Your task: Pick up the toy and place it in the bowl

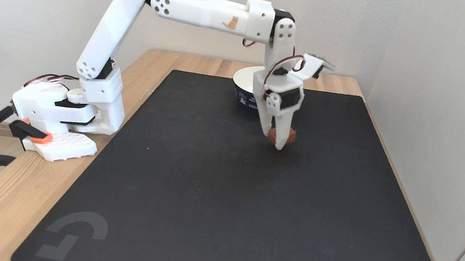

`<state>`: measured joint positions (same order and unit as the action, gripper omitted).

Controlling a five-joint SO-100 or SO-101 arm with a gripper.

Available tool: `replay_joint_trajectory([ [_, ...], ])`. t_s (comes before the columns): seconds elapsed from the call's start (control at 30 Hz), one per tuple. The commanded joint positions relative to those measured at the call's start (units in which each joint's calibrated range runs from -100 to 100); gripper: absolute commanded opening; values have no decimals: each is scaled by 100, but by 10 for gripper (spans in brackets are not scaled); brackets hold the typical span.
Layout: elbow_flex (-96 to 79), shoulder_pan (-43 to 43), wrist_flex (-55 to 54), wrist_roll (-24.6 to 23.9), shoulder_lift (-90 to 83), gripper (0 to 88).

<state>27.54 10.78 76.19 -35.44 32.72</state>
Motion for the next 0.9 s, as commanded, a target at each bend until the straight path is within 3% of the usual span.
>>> replay_joint_trajectory([
  [0.0, 793, 240, -532, 37, -875, 23],
  [0.43, -226, 2339, -2717, -125, -1142, 24],
  [0.53, -604, 2615, -2691, -537, -1142, 24],
  [0.67, -812, 2674, -2547, -568, -1151, 26],
  [0.77, -785, 2607, -1785, -568, -1226, 35],
  [0.83, -785, 2490, -1531, -568, -1234, 100],
  [0.87, -803, 2465, -1396, -516, -1234, 217],
])
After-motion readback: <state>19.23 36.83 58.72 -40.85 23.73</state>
